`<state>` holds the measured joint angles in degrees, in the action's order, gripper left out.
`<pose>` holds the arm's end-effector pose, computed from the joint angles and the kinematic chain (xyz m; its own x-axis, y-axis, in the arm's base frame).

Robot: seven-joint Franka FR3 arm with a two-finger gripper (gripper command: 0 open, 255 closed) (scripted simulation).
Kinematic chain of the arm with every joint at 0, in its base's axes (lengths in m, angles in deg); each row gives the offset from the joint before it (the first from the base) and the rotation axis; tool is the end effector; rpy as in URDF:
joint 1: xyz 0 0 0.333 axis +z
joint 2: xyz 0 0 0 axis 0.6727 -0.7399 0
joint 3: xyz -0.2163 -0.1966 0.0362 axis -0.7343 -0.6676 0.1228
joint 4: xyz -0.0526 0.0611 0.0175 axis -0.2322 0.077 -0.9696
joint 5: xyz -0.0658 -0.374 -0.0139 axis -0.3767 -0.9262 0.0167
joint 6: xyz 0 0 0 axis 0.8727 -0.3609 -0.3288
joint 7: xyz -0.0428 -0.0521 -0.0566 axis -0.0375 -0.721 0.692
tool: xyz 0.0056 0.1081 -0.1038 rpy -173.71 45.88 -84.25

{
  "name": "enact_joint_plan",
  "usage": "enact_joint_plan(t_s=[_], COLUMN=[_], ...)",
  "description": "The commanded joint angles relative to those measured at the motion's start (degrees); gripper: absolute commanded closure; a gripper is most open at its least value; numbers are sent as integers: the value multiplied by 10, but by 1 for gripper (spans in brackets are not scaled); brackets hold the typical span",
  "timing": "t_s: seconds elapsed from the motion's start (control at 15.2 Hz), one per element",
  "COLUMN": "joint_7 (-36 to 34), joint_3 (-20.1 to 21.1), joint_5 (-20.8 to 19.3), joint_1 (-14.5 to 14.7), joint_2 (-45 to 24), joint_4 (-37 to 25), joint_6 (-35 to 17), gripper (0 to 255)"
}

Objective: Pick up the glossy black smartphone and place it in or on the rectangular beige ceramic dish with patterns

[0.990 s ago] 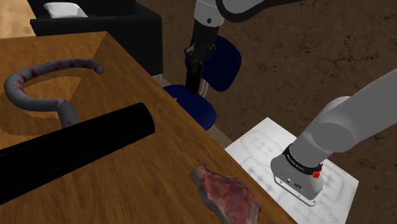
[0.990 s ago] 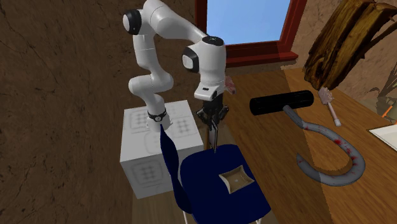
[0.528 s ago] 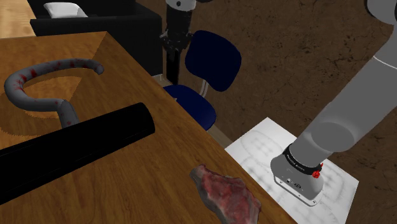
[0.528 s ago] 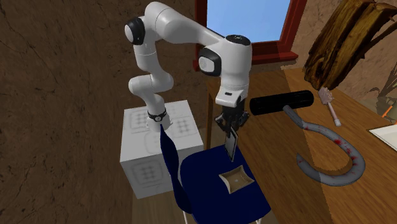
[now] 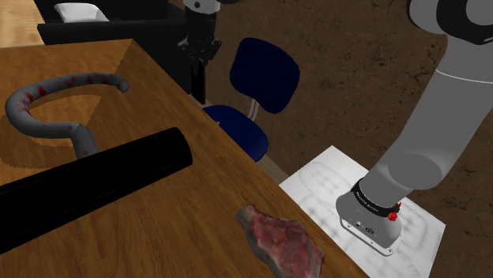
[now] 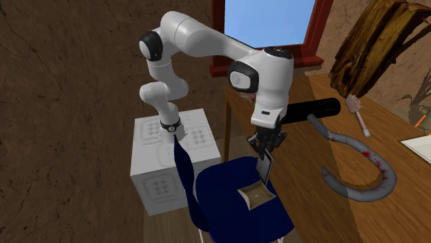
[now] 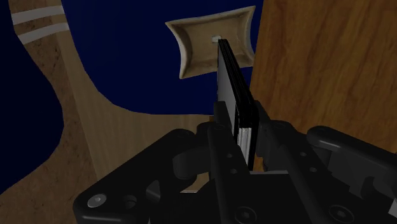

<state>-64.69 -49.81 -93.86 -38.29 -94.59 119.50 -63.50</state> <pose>0.5426 0.2963 0.4601 0.9922 0.0361 0.1194 0.0371 -0.9993 -0.0065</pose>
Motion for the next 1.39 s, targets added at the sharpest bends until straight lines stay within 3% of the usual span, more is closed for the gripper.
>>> enact_joint_plan(t_s=[0.0, 1.06, 1.32], joint_7=[-3, -22, -22], joint_3=[0, -7, -7], joint_5=[-2, -24, -24], joint_1=[0, 2, 2], joint_2=[-2, -30, -30], joint_4=[13, 105, 105], joint_6=[-15, -131, -131], gripper=[255, 255, 255])
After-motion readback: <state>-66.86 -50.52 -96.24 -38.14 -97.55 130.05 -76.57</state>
